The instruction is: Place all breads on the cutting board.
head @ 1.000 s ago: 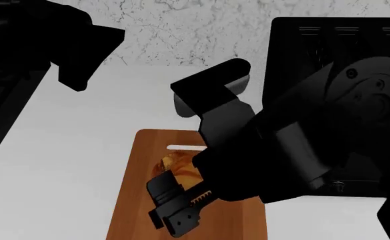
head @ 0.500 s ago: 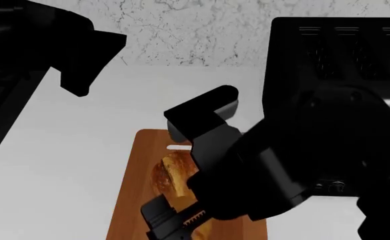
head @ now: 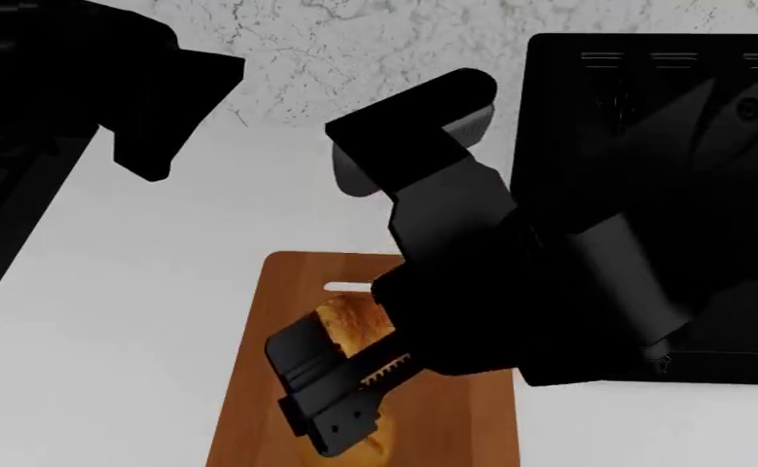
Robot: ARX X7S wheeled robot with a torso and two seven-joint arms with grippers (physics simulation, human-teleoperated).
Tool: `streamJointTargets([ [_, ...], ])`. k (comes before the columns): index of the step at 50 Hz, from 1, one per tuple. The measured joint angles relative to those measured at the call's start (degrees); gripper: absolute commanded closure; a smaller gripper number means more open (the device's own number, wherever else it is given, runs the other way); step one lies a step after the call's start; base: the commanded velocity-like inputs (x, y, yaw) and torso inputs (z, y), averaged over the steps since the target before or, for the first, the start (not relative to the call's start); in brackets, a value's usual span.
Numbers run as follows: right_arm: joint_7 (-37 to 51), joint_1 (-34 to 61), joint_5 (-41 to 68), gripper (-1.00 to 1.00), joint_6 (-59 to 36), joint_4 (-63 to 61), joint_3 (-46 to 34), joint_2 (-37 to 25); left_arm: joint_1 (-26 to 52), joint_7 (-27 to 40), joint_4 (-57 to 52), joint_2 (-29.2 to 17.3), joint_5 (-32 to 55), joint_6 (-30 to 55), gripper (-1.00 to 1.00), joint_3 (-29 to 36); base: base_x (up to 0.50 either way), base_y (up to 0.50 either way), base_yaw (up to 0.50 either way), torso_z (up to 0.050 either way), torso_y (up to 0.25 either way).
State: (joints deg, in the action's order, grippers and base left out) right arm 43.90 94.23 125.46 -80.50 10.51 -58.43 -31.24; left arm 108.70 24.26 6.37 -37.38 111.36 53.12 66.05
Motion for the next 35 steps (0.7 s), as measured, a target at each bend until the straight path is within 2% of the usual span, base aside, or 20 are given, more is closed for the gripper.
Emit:
streamJointTargets([
  [20, 4.1, 6.3, 9.9, -1.00, 6.5, -6.6, 5.2, -9.9, -1.3, 2.8, -3.5, -3.3, 2.3, -1.6, -1.00, -1.6, 0.00, 0.00, 0.00, 0.000, 0.000],
  [35, 9.6, 7.4, 13.9, -1.00, 13.9, -17.6, 10.1, -18.7, -2.0, 8.8, -12.9, -10.3, 7.2, -3.9, -1.00, -4.6, 0.00, 0.00, 0.00, 0.000, 0.000],
])
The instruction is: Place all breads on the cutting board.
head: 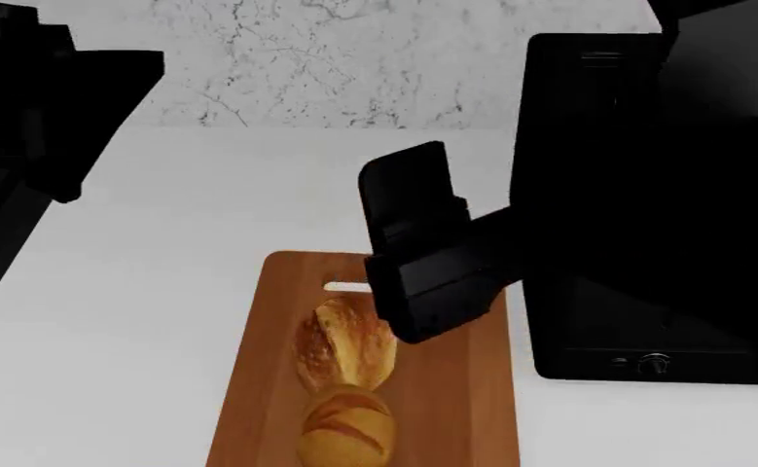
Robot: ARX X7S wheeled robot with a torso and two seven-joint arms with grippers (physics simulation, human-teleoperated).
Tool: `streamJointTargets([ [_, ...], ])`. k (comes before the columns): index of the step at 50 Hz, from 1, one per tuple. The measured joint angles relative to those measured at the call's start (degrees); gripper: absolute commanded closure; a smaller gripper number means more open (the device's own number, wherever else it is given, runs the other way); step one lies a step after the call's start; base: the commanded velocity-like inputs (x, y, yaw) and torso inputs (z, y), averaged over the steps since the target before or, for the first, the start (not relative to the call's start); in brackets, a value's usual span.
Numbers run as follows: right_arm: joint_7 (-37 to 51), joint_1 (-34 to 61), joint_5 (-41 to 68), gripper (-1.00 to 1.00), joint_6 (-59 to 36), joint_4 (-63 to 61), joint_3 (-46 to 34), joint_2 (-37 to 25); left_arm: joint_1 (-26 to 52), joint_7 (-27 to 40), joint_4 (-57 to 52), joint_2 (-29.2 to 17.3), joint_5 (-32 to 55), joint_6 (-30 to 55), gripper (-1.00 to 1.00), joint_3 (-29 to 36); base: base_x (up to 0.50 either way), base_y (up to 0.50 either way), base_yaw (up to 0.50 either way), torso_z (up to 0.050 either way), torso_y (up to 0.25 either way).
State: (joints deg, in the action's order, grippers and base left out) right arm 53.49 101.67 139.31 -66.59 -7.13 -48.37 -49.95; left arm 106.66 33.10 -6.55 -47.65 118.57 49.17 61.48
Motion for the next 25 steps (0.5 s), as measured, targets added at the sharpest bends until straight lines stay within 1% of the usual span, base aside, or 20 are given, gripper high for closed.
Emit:
streamJointTargets([
  [15, 1.8, -2.8, 1.9, -1.00, 9.0, -11.4, 6.5, -10.3, -0.5, 8.6, -13.4, -9.4, 6.6, -4.6, -1.00, -3.8, 0.00, 0.00, 0.00, 0.000, 0.000],
  [25, 1.1, -7.0, 0.5, -1.00, 15.2, -19.9, 11.2, -18.1, -3.1, 12.6, -23.1, -16.5, 8.1, -9.0, -1.00, -5.8, 0.00, 0.00, 0.00, 0.000, 0.000],
])
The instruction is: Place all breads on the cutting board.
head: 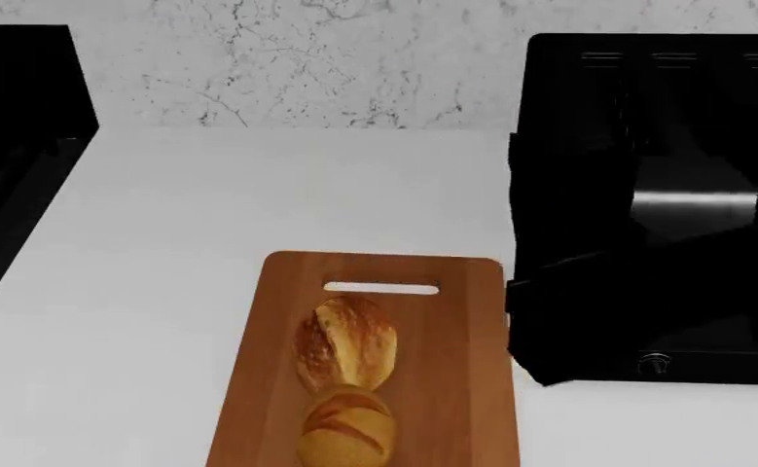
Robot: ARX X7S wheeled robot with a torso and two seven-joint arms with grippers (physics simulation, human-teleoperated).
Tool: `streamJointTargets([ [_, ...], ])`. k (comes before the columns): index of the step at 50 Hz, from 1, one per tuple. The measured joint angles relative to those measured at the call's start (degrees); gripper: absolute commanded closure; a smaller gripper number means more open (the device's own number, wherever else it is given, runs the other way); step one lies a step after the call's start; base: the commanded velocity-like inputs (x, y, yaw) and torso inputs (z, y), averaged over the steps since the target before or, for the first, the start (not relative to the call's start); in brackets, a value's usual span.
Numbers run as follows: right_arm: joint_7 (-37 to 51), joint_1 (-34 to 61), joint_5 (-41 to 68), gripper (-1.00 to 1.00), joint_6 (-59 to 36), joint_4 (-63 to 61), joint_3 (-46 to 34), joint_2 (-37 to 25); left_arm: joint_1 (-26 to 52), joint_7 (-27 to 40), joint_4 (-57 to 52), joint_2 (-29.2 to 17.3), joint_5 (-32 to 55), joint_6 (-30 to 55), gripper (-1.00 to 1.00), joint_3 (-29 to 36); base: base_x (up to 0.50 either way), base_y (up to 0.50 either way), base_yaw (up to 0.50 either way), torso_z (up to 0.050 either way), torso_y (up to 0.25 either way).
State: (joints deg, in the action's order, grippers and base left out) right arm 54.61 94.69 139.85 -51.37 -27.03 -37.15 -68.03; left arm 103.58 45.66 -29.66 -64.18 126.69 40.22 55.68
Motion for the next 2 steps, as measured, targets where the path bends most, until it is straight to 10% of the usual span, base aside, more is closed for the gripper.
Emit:
streamJointTargets([
  [2, -0.1, -0.9, -0.6, -1.00, 1.1, -1.7, 0.8, -1.4, -0.9, 0.3, -1.9, -1.4, -0.2, -1.1, -1.00, -0.3, 0.00, 0.00, 0.00, 0.000, 0.000],
])
